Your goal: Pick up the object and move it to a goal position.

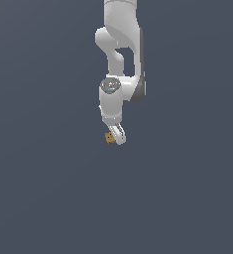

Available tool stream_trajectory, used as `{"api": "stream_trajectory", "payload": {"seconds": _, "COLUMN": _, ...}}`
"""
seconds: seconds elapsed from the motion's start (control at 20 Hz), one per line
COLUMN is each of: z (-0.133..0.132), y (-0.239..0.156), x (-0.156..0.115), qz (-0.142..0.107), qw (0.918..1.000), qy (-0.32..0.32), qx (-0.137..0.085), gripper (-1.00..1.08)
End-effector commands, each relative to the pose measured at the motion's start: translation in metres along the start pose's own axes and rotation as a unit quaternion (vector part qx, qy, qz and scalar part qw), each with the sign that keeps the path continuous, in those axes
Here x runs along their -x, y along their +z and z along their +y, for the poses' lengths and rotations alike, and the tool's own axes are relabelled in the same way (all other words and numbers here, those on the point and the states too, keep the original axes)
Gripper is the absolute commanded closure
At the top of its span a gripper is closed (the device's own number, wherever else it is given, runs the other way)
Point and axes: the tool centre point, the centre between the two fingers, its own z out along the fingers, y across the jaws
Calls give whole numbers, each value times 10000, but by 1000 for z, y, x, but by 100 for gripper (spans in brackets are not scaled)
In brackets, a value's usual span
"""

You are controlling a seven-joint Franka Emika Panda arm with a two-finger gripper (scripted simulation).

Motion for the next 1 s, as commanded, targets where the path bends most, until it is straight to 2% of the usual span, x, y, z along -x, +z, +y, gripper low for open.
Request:
{"api": "stream_trajectory", "payload": {"seconds": 0.0, "z": 4, "y": 3, "x": 1, "qz": 22, "qw": 9996, "qy": 285, "qx": -8, "gripper": -92}}
{"api": "stream_trajectory", "payload": {"seconds": 0.4, "z": 12, "y": 9, "x": 2, "qz": 66, "qw": 9968, "qy": 794, "qx": -20, "gripper": -92}}
{"api": "stream_trajectory", "payload": {"seconds": 0.95, "z": 13, "y": 19, "x": 2, "qz": 68, "qw": 9965, "qy": 838, "qx": -20, "gripper": -92}}
